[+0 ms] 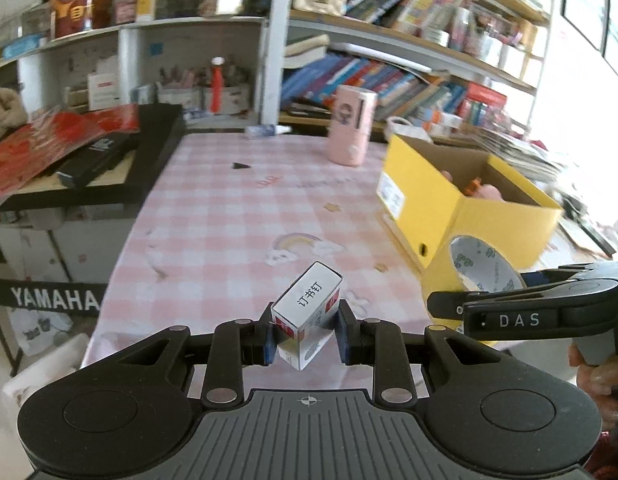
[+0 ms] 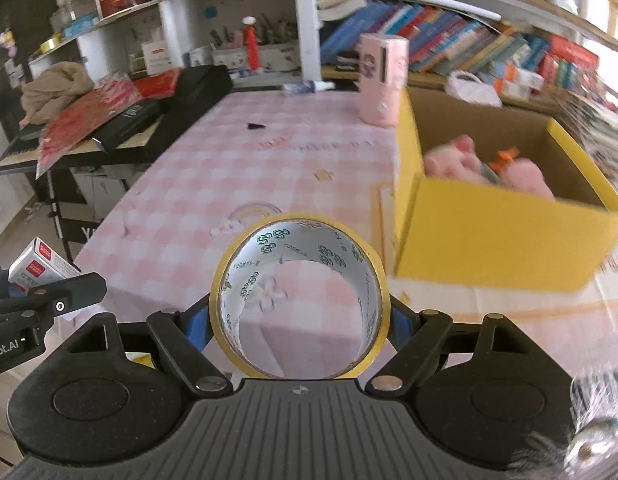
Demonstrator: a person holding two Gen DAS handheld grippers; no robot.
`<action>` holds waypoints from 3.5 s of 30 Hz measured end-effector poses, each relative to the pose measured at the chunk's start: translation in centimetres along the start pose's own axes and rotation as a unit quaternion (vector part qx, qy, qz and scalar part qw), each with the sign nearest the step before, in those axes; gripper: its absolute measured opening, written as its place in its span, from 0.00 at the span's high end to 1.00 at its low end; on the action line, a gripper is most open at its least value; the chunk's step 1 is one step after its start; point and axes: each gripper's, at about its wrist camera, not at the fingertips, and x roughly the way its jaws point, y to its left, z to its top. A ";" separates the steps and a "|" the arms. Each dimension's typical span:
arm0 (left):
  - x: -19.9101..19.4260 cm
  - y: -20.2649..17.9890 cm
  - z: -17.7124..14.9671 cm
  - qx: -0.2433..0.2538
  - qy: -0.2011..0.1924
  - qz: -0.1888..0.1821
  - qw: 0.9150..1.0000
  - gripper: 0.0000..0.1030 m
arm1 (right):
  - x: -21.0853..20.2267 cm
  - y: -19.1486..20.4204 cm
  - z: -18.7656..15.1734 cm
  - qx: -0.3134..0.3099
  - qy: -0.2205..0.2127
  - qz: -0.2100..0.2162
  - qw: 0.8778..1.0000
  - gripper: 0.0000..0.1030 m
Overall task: Organize objects
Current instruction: 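Carry the white box and yellow tape roll toward the yellow box, then lower the white box and tape roll into the yellow box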
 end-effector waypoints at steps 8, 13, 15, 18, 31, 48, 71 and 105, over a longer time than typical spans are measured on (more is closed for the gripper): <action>-0.2 -2.6 -0.6 0.034 0.005 -0.045 0.998 0.74 | -2.6 -2.1 -2.6 0.044 0.004 -0.039 0.998 0.22; 0.0 -4.4 -0.8 0.053 0.009 -0.074 0.996 0.74 | -4.0 -3.7 -3.9 0.067 0.004 -0.066 0.996 0.22; 0.0 -5.1 -0.9 0.058 0.011 -0.083 0.995 0.74 | -4.5 -4.4 -4.3 0.076 0.005 -0.076 0.994 0.22; 0.3 -6.0 -0.9 0.066 0.013 -0.095 0.993 0.74 | -5.2 -5.1 -4.9 0.087 0.005 -0.088 0.992 0.22; 2.3 -10.5 -0.1 0.103 0.022 -0.130 0.986 0.74 | -6.8 -9.5 -6.4 0.135 0.004 -0.122 0.983 0.22; 6.1 -15.2 2.4 0.118 0.015 -0.134 0.984 0.74 | -5.6 -15.9 -4.4 0.149 0.013 -0.131 0.980 0.22; 14.6 -20.9 10.5 0.127 -0.043 -0.058 0.989 0.74 | -0.4 -23.6 9.0 0.056 -0.101 -0.083 0.990 0.22; 19.1 -21.1 10.2 0.104 -0.002 0.000 0.995 0.45 | 11.1 -23.8 13.9 -0.029 -0.003 0.037 0.999 0.22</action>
